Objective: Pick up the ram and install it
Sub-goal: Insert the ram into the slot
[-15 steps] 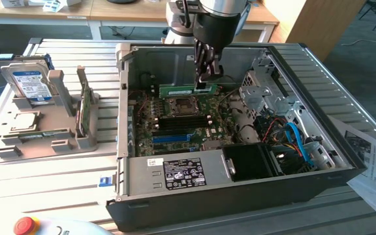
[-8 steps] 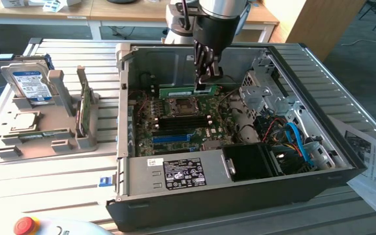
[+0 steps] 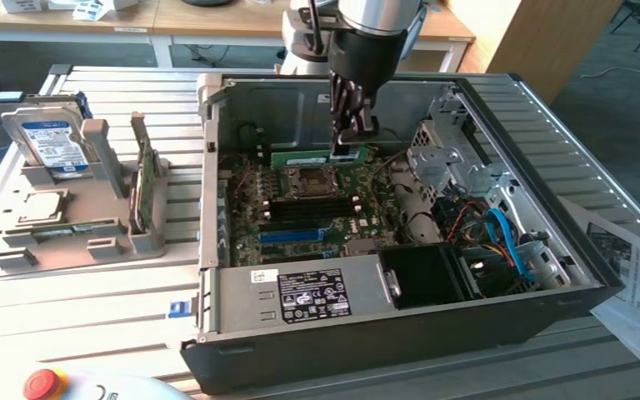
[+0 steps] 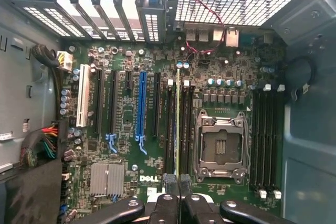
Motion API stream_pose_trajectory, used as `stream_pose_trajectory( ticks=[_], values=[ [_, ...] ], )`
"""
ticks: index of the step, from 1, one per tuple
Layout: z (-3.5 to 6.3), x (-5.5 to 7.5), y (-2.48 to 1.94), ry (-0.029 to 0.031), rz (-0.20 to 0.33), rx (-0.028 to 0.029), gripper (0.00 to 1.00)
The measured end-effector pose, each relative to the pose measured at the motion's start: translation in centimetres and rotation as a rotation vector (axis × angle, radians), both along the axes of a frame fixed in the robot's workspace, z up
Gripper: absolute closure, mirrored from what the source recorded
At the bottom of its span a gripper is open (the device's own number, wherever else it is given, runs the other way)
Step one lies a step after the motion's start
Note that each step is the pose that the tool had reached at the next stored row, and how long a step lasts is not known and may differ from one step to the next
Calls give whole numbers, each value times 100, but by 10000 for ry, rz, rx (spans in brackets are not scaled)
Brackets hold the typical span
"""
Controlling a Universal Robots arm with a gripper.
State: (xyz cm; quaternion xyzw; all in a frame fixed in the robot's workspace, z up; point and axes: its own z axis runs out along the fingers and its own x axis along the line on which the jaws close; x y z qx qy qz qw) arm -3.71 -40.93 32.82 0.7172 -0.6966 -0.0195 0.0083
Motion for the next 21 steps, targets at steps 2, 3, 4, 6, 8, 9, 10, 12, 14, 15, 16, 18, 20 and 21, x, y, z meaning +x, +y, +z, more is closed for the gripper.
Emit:
stream_pose_trajectory(
  ticks=[2, 3, 4, 6, 8, 9, 10, 12, 14, 15, 16, 18, 20, 21],
  values=[
    [-9, 0, 0, 0, 0, 0, 89],
    [-14, 0, 0, 0, 0, 0, 89],
    [-20, 0, 0, 0, 0, 0, 89],
    [-32, 0, 0, 0, 0, 0, 89],
    [-45, 0, 0, 0, 0, 0, 89],
    [-52, 0, 0, 0, -1, 0, 89],
    [-59, 0, 0, 0, 0, 0, 89],
    [-71, 0, 0, 0, 0, 0, 89],
    [-82, 0, 0, 0, 0, -1, 89],
    [-88, 0, 0, 0, 0, 0, 89],
    [-94, 0, 0, 0, 0, 0, 89],
    [-107, 0, 0, 0, 0, 0, 89],
    [-119, 0, 0, 0, 0, 0, 89],
    [-124, 0, 0, 0, 0, -1, 89]
  ],
)
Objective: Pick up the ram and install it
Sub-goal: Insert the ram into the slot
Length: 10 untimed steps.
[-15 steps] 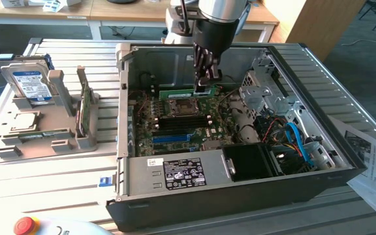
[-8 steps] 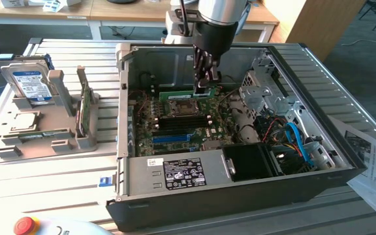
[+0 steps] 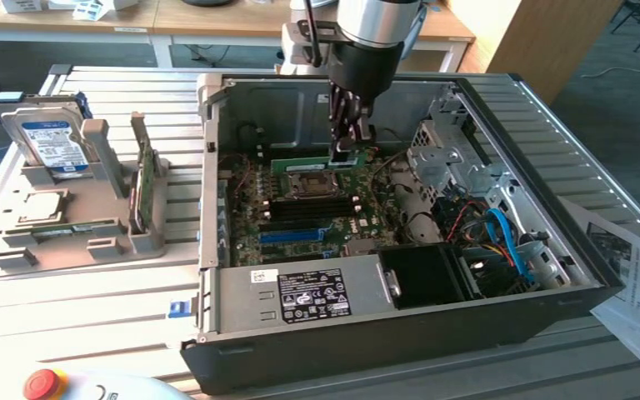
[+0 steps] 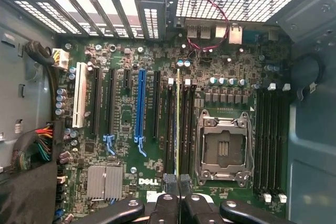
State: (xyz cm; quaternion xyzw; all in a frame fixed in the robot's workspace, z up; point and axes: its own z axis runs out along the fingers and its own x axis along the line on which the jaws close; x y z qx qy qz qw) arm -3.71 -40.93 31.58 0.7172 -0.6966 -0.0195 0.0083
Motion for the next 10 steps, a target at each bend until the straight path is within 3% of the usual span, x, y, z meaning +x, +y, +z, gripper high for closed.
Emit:
stream_pose_trajectory(
  ticks=[10],
  values=[
    [-69, 0, 0, 0, 0, 0, 89]
  ],
)
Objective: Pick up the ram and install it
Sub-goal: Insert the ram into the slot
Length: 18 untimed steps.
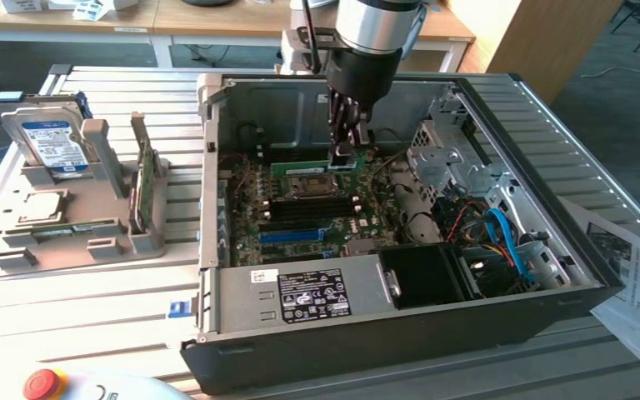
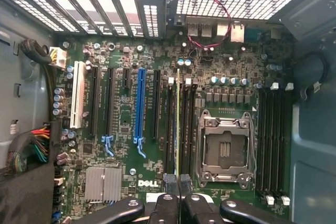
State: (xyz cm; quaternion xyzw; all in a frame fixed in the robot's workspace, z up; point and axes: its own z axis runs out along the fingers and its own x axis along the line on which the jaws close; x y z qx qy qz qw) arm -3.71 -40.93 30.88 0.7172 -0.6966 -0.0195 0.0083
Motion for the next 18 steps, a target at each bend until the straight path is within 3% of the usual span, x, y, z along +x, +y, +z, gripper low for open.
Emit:
stream_pose_trajectory(
  ticks=[18],
  values=[
    [-152, 0, 0, 0, 0, 0, 89]
  ],
)
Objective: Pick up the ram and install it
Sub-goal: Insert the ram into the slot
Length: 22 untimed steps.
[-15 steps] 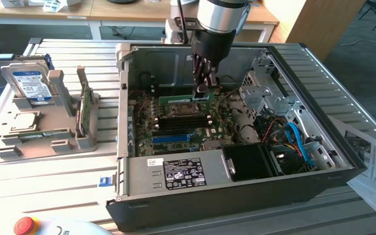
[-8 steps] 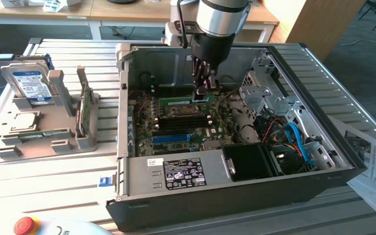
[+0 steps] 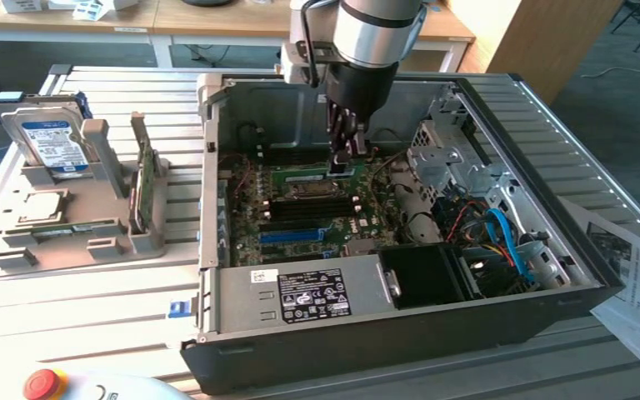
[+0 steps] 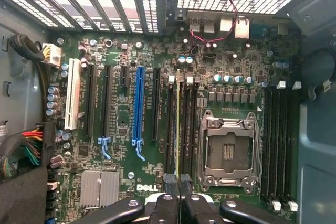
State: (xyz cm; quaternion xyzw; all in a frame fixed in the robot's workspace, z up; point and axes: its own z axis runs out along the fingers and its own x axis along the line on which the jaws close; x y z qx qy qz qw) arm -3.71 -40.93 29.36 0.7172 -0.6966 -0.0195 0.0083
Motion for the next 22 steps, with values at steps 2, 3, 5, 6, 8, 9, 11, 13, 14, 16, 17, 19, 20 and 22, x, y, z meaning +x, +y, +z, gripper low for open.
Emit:
stream_pose_trajectory(
  ticks=[2, 3, 5, 6, 8, 9, 11, 13, 14, 16, 17, 19, 20, 22],
  values=[
    [-15, 0, 0, 0, 0, 0, 89],
    [-23, 0, 0, 0, 0, 0, 89],
    [-38, 0, 0, 0, 0, 0, 89],
    [-45, -1, 0, 0, -1, 0, 89],
    [-57, -1, 0, 0, 0, 0, 89],
    [-63, -1, 0, 0, 0, 0, 89],
    [-74, -1, 0, 0, 0, 0, 89],
    [-87, -1, 0, 0, 0, 0, 89],
    [-94, -1, 0, 0, 0, 0, 89],
    [-106, -1, 0, 0, 0, 0, 89],
    [-113, -1, 0, 0, 0, 0, 89],
    [-126, -2, 0, 0, 0, 0, 89],
    [-134, -2, 0, 0, 0, 1, 89],
    [-148, -3, 1, 0, -1, 0, 89]
  ],
)
